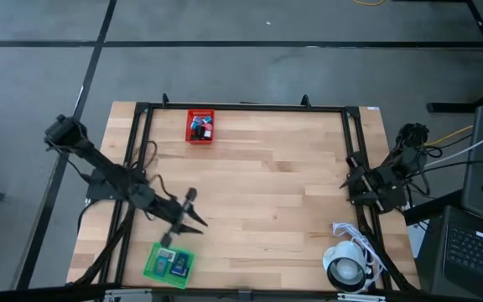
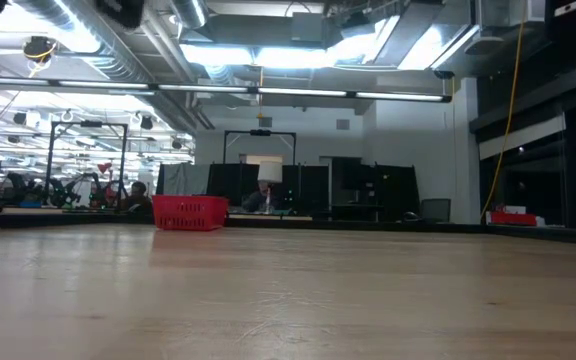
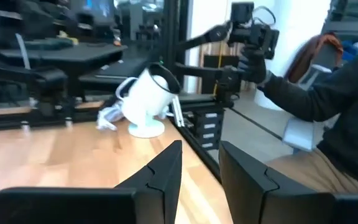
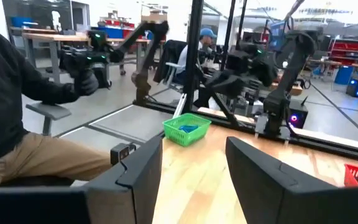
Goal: Pick & Place Office items
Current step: Return to Home Position
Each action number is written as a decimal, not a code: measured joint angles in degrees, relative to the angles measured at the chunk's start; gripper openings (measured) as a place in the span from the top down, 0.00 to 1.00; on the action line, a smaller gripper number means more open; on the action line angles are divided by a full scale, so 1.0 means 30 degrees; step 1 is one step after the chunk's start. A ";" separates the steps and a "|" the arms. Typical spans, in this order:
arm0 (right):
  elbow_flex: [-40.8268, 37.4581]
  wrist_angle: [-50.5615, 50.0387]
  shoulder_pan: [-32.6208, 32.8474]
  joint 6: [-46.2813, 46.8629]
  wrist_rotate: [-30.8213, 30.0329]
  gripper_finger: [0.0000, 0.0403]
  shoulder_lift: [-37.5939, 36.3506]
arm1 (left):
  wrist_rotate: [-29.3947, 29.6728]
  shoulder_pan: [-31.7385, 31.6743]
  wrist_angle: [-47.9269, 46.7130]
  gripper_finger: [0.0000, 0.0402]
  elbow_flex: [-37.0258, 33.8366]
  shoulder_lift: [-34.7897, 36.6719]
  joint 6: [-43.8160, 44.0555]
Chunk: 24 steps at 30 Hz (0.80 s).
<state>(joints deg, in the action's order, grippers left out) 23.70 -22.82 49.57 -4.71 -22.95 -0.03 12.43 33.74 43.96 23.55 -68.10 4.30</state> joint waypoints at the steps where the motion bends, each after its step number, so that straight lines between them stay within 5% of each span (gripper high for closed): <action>1: 0.0000 0.0032 0.0002 0.0000 0.0001 0.55 0.0000 | 0.0051 -0.0019 0.0143 0.75 -0.0703 0.0816 -0.0072; 12: -0.1660 0.1228 -0.0003 0.0168 -0.1879 0.55 0.0000 | 0.0693 0.0065 0.0892 0.75 -0.7606 0.8754 0.0046; 24: -0.5115 0.3169 -0.0003 0.2518 -0.1232 0.55 0.0000 | 0.1941 0.0146 -0.1466 0.75 -0.7687 0.9792 0.0151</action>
<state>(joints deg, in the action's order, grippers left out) 8.36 -13.31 49.56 2.84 -26.65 -0.03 18.25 34.17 39.57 0.49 -38.72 4.75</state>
